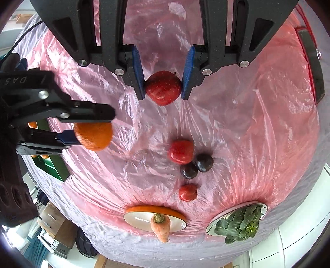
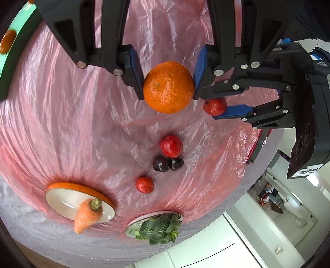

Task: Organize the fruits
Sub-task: 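Carry the red tomato and orange over the green tray with both tools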

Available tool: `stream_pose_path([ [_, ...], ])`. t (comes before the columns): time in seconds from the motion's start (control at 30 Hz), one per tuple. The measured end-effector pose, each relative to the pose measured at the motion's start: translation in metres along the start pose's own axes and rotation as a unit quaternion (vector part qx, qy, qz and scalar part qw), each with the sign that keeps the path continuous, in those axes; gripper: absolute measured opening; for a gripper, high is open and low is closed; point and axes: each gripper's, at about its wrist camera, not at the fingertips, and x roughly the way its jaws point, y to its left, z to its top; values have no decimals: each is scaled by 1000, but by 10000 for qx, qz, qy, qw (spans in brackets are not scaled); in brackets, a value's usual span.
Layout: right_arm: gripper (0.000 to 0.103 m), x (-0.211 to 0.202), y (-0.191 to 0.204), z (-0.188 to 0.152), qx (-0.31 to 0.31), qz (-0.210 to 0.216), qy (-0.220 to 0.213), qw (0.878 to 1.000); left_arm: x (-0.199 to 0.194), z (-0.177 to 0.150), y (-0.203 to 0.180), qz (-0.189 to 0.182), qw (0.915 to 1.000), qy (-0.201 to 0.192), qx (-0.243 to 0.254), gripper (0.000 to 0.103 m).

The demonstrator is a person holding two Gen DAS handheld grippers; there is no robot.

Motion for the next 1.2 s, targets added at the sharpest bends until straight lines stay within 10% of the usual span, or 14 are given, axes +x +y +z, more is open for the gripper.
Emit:
stream_pose_path([
  [1.2, 70, -161, -45, -224, 2092, -404, -138, 9770, -47, -33, -183, -640, 9824, 636, 1635, 30],
])
